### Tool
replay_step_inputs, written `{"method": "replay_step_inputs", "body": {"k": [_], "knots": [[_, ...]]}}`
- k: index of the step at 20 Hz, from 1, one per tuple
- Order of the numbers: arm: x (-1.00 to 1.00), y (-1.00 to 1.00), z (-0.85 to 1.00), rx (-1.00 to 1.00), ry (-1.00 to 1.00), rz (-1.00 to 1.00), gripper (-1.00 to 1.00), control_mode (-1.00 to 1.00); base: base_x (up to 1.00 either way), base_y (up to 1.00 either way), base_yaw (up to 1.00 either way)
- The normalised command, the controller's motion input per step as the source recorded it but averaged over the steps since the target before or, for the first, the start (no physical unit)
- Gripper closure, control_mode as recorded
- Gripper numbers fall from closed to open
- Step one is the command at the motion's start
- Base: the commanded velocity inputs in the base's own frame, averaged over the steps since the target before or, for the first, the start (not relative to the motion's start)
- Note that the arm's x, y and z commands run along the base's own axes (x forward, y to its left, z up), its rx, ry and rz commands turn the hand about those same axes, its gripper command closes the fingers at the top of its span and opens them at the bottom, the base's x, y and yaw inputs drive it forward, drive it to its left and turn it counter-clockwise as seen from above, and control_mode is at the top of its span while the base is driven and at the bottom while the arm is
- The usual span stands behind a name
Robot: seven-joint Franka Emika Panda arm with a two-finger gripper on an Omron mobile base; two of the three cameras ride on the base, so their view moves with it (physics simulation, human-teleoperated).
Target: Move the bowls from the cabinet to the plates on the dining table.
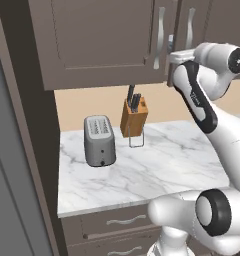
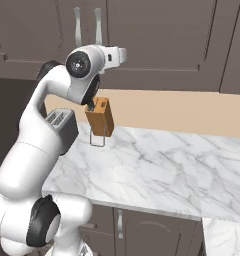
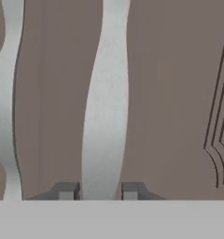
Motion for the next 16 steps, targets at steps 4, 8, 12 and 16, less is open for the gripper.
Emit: {"method": "replay_step_inputs", "body": {"k": [4, 8, 12, 16], "knots": [[-0.38, -0.31, 0.3, -0.01, -0.08, 0.0, 1.0, -1.0, 0.0, 0.0, 0.0], [-0.36, -0.29, 0.37, -0.02, -0.04, 0.0, 1.0, -1.0, 0.0, 0.0, 0.0], [-0.41, -0.32, 0.43, -0.04, -0.02, 0.01, 1.0, -1.0, 0.0, 0.0, 0.0], [-0.5, -0.38, 0.49, -0.03, 0.0, 0.01, 1.0, -1.0, 0.0, 0.0, 0.0]]}}
